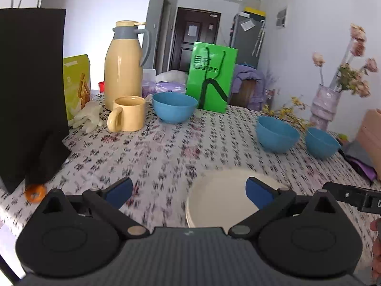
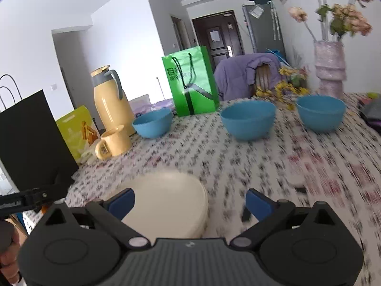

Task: Organize plates and bowls
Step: 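Withdraw both grippers and reach to the blue bowl beside the yellow mug, then close the left gripper on the bowl rim while the right gripper also clamps it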

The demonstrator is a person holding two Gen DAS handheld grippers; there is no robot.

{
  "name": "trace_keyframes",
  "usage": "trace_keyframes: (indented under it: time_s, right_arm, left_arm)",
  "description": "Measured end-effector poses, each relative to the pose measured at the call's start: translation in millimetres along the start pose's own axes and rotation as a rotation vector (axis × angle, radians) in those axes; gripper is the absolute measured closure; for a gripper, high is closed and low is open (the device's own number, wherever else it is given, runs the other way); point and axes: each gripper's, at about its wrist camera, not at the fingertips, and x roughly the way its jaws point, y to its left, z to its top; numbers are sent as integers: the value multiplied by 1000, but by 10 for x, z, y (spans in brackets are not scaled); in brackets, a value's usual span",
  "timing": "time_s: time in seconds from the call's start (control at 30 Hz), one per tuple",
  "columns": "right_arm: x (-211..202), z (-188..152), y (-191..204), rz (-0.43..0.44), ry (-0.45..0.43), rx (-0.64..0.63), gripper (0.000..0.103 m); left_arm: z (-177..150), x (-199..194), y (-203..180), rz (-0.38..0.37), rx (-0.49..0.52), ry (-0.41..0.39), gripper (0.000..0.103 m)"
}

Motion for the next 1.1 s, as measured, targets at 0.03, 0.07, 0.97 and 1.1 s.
trace_keyframes:
  time_s: [0.03, 0.07, 0.97, 1.1]
  right_arm:
    - [90, 90, 15, 3, -2, -10, 4]
    - [163, 165, 29, 5, -4, -19, 5]
    - [3363, 2049, 182, 239, 253, 112, 36]
    - [3962, 2163, 231, 213, 304, 113, 50]
  left_arm:
    - [82, 93, 31, 0, -9, -2, 0]
    - [154, 173, 57, 0, -14, -1, 0]
    - [1830, 2770, 667, 36, -254, 161, 61]
    - [1987, 3208, 681, 55, -237, 214, 69]
